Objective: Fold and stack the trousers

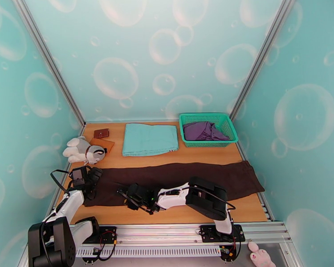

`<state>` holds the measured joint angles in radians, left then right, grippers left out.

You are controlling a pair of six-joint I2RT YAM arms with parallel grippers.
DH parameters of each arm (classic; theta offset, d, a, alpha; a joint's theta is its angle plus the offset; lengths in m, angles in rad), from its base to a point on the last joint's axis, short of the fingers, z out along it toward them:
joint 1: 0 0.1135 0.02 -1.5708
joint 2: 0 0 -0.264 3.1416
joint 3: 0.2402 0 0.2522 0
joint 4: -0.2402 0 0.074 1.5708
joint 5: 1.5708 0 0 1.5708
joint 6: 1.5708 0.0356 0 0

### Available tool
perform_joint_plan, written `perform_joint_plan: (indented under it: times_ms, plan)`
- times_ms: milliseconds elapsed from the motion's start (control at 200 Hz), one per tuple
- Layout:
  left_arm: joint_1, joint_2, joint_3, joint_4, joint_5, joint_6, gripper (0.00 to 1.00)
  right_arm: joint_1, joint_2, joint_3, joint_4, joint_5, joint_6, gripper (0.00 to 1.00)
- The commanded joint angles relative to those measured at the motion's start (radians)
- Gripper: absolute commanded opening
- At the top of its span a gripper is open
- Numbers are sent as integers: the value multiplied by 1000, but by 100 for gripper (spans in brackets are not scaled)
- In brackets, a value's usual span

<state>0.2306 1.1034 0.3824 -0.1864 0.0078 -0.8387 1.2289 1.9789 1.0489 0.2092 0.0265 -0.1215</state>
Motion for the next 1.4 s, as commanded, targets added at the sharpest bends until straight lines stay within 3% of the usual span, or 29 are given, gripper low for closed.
perform_joint_plan:
  times_ms: [0, 60, 155, 330, 435, 1055, 1090, 1180, 1395]
  plan:
    - [10, 17, -27, -1, 4, 3, 99, -3, -8, 11, -9, -6, -12, 29]
    - [10, 16, -28, -2, 8, 3, 99, -3, -1, 16, -13, 8, -10, 27]
    - [10, 15, -26, -2, 9, 3, 99, -5, 10, 29, -41, 10, -9, 15]
    - [10, 15, -27, -5, 0, 2, 99, -3, 8, 29, -37, 14, -7, 9]
    - [11, 15, -26, -13, -18, -6, 99, -3, -3, 22, -33, 18, -8, 0]
    - [10, 19, -33, -7, -29, -11, 99, 2, -126, -77, 69, -17, -15, 0]
    - [10, 19, -34, -5, -26, -10, 99, 4, -117, -69, 62, -10, -13, 12]
    - [10, 19, -35, -3, -23, -11, 99, 4, -78, -34, 31, -13, -13, 28]
    - [10, 23, -41, 6, -17, -11, 99, 4, -14, 19, -8, 11, -1, 29]
